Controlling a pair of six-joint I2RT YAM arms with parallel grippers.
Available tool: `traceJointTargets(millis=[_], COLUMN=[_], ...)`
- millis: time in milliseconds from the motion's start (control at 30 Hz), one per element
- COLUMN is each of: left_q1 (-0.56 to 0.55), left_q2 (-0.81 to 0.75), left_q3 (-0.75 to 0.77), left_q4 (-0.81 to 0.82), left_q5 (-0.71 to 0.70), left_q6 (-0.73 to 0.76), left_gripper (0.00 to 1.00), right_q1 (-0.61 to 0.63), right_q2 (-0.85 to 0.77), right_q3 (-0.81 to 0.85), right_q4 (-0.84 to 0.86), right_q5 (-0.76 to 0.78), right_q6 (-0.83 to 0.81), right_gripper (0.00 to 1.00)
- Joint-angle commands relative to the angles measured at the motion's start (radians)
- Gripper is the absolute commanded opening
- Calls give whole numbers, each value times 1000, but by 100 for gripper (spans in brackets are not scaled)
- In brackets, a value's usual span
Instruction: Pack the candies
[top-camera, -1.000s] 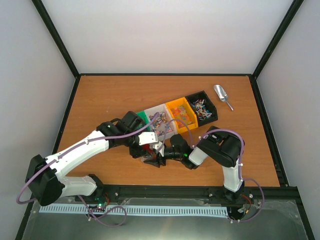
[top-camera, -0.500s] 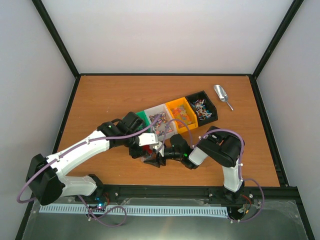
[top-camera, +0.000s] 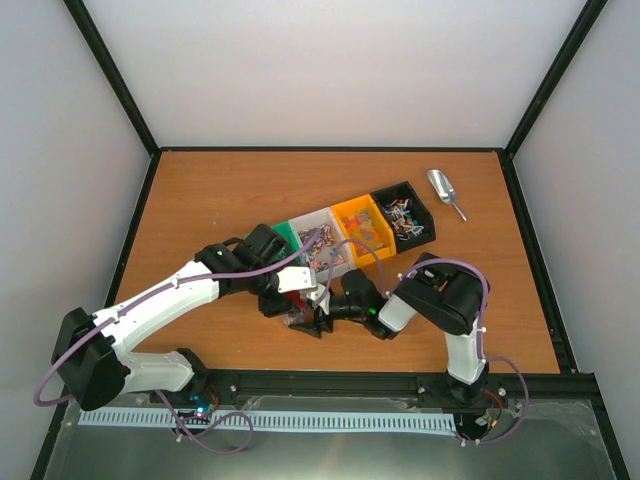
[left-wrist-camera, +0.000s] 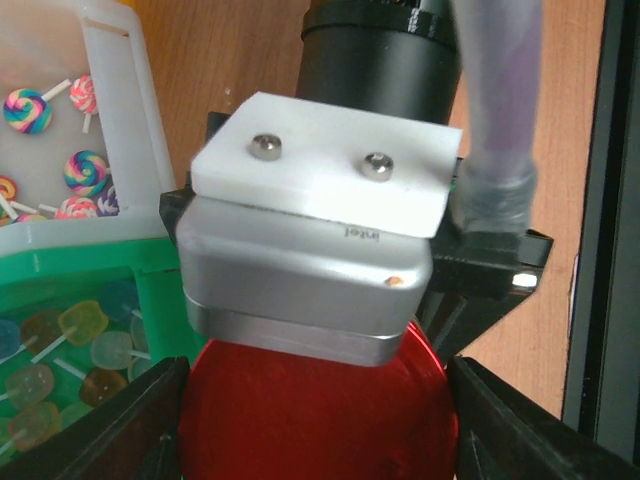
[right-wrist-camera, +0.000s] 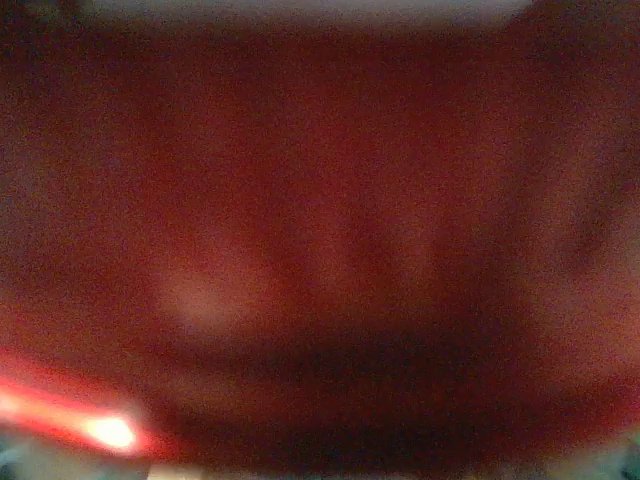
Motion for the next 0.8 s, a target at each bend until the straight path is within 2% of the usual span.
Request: traceJointTargets(millis=[0,167,433,600,767], left_q1=[-8,-9,-9,-9,-20], left_q2=[4,7,5,22,32], left_q3=[-19,-35,-41,-36,-23], left_q4=[-60,-51,-49,-25,-1], left_q5=[54,62,77,94,113], left_q6=[34,45,53,34,16], left_gripper=[58,58,58,58,58], right_q1=[-1,-3,-67,-110,-205], right_q2=[-7,-83,-196,-299,-384], right_q3=[-39,-52,-68,-94,-120], right_q4=[-75,-102,-199,-327,-388], right_q5=[46,48,20,8,-31], right_q6=[-45,-122,-202,-345,-319], right_gripper=[88,100,100,100,100])
